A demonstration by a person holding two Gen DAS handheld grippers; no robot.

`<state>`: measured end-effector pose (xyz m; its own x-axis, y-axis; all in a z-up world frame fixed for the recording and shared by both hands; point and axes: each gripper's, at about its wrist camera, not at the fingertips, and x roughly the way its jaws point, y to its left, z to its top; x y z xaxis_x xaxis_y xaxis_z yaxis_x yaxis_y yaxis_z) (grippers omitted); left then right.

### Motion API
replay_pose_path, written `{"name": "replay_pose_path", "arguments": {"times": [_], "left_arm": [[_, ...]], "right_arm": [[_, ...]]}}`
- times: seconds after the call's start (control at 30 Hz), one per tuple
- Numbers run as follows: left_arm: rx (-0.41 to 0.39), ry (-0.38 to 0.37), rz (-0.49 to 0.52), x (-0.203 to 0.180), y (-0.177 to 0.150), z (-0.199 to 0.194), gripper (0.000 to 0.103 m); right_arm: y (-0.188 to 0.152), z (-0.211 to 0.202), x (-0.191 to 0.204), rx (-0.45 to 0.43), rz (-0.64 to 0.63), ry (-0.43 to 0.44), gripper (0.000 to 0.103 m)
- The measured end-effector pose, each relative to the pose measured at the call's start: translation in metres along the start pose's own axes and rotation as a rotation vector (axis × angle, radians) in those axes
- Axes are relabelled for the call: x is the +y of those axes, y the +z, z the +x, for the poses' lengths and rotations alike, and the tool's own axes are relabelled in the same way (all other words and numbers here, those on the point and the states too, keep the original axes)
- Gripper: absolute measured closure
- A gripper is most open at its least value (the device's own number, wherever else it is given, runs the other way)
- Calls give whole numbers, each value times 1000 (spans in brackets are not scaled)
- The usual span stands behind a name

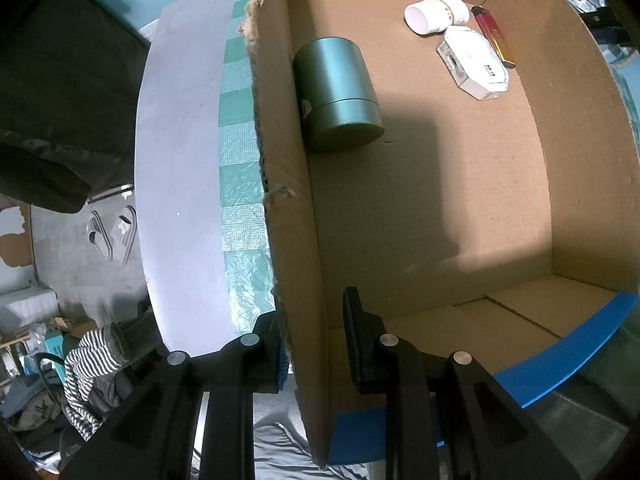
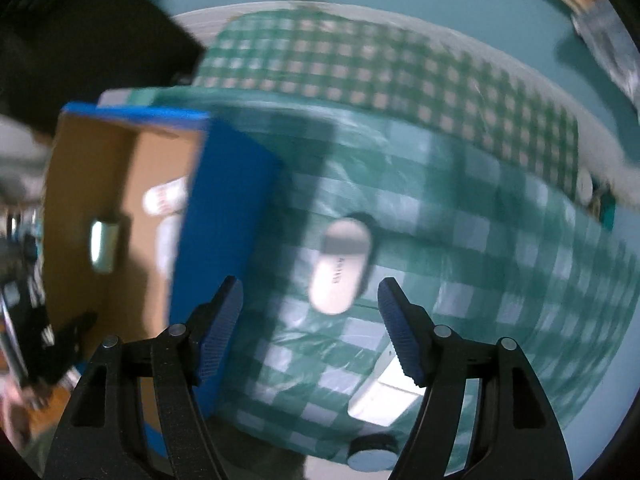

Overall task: Organize rigid objects
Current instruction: 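Move the right gripper to the white oval Kinyo case and grasp it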

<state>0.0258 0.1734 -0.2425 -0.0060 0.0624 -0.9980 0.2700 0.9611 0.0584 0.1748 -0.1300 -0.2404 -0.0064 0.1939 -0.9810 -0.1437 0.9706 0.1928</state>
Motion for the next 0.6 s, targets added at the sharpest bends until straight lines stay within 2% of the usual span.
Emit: {"name": "replay_pose_path", "arguments": {"times": [0.13,0.5,0.6], "left_arm": [[-1,-1,0,0,0,0,81],[-6,0,-4,1,-4,0,81],[-4,0,-4,1,-4,1,81]], "right_arm": [[2,19,-10,21,55,-3,32],[5,51,-7,30,52,-81,33],[4,56,-6,27,50,-82,37]]}}
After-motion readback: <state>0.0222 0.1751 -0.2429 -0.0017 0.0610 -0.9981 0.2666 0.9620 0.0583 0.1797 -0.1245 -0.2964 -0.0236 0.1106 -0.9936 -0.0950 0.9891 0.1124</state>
